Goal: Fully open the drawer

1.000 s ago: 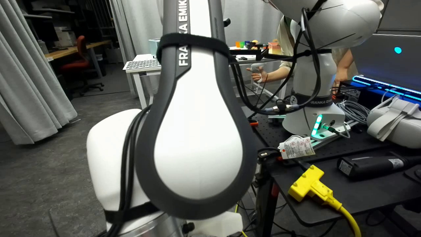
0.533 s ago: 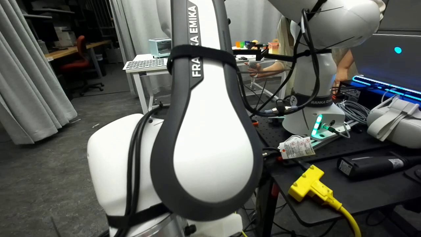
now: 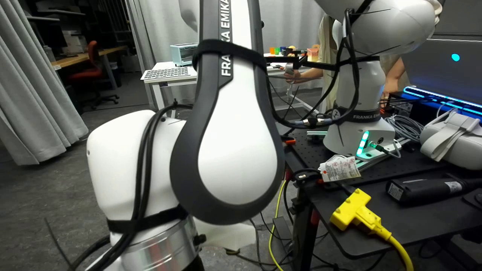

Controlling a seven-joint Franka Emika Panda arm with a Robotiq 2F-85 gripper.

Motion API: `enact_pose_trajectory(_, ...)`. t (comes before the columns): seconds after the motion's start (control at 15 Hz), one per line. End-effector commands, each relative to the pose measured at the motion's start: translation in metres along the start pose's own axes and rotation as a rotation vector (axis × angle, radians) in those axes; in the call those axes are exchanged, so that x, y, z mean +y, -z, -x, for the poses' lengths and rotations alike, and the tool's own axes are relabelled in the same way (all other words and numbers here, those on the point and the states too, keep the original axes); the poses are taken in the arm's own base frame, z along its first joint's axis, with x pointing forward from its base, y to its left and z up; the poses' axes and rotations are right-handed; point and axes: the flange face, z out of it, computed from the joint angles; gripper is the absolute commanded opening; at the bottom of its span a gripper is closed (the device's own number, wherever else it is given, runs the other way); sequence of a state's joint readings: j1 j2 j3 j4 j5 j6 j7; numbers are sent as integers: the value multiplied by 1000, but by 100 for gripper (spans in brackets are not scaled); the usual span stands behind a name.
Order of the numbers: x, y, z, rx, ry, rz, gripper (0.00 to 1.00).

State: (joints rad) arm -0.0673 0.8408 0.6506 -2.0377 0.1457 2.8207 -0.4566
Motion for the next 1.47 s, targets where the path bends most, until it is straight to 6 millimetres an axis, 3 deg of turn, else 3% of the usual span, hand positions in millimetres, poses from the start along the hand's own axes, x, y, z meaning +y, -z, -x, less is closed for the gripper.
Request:
enact_pose_trajectory(0.0, 8, 25, 10, -44, -7, 78, 100)
enact_pose_trajectory(0.27, 29, 57, 22, -68, -27, 133, 100)
enact_pose_trajectory(0.6, 31, 94, 34, -91, -36, 185, 100)
enact_pose_trajectory(0.8, 6, 120, 22, -65, 12, 198, 100)
enact_pose_trajectory(1.13, -54, 148, -13, 2, 104, 194, 100)
enact_pose_trajectory(1.2, -64, 150, -19, 14, 117, 187, 75)
enact_pose_trajectory(1.27, -74, 151, -23, 22, 132, 179, 74)
enact_pose_trajectory(1.4, -88, 148, -28, 28, 155, 161, 58)
